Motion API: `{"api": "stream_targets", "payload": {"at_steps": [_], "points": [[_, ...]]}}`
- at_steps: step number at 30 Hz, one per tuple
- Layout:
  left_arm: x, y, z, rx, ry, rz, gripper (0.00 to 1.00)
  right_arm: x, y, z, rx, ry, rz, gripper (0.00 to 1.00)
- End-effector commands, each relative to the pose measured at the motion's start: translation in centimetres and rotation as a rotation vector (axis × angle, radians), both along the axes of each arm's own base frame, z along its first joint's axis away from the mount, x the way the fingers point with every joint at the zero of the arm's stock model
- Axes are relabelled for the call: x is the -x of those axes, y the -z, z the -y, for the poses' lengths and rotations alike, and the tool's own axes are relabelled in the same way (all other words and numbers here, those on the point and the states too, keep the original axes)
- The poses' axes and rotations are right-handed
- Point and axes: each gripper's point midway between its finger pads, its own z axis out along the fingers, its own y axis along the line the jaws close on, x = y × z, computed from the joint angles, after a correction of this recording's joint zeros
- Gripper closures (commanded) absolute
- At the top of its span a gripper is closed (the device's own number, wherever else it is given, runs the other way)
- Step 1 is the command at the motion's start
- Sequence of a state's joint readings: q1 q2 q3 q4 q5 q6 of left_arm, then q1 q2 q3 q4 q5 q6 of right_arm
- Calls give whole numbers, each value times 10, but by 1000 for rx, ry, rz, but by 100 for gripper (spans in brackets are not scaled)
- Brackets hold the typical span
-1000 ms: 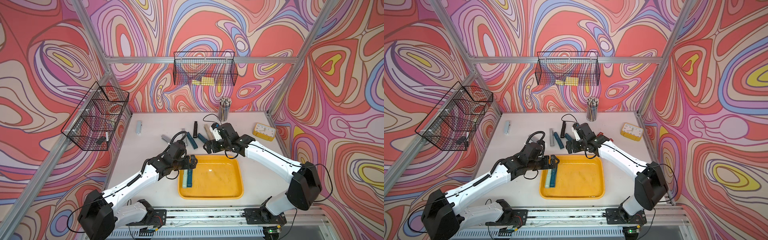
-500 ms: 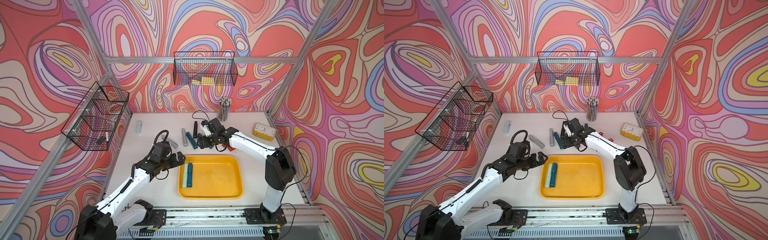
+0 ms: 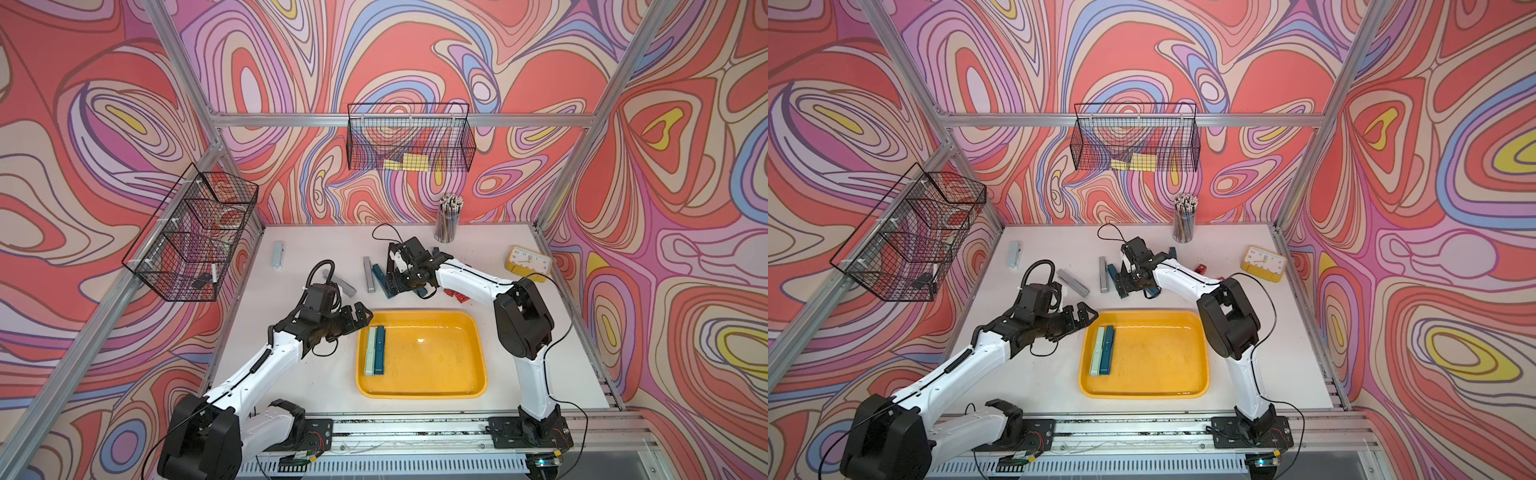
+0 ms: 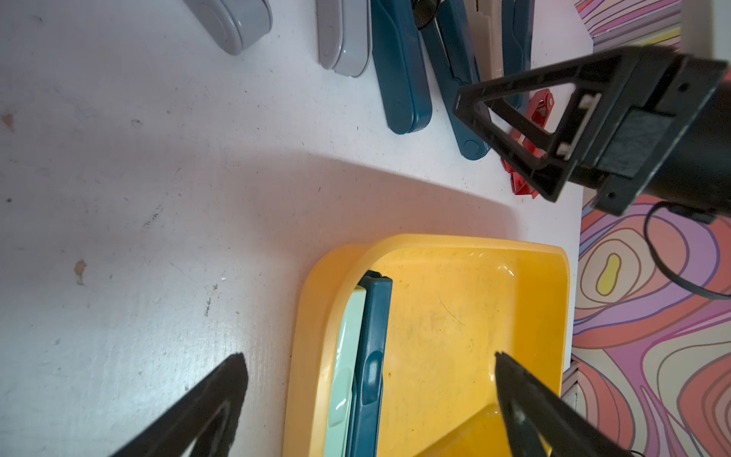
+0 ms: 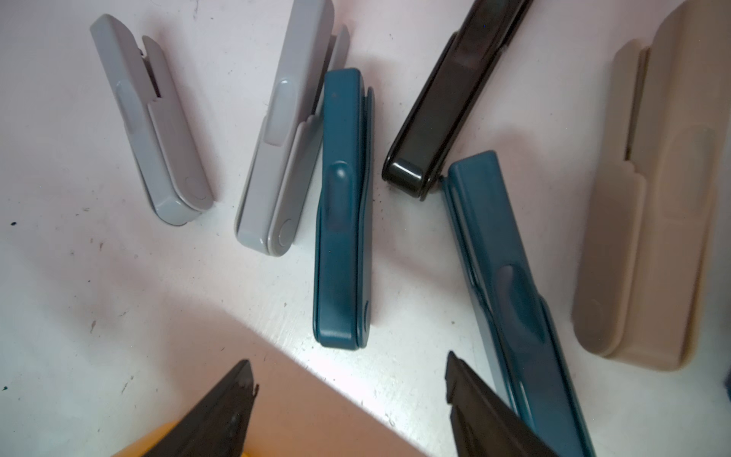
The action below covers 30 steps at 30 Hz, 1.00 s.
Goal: Put the pruning pliers into the storage box
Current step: Place the pruning pliers in the storage box, then pick up the pruning pliers from the center of the board.
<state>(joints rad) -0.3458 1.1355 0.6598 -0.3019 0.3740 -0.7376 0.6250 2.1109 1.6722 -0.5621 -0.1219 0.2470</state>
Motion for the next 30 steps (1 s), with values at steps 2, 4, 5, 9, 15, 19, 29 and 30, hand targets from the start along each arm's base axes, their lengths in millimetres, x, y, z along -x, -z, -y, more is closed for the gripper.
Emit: {"api": "stream_targets", "payload": {"at_steps": [2, 4, 5, 9, 15, 19, 29, 30], "points": [[-2, 3, 1, 24, -6, -6, 1, -9, -2, -11, -33, 10, 14, 24], [-5, 1, 5, 45, -4, 10, 1, -11, -1, -13, -43, 16, 13, 25], [-6, 1, 5, 53, -6, 10, 1, -11, 1, -14, -44, 16, 9, 25], [-5, 4, 7, 79, -15, 5, 1, -13, 8, -18, -52, 13, -6, 26], [-3, 8, 6, 69, -14, 0, 1, -16, 23, -26, -60, 6, -36, 31], [-2, 12, 4, 70, -20, -8, 1, -21, 28, -27, -46, 11, -36, 32], [-1, 21, 0, 67, -34, -24, 1, -25, 44, -37, -19, -5, -57, 34], [-1, 21, 0, 69, -36, -24, 1, -25, 46, -37, -16, -6, -60, 34]]}}
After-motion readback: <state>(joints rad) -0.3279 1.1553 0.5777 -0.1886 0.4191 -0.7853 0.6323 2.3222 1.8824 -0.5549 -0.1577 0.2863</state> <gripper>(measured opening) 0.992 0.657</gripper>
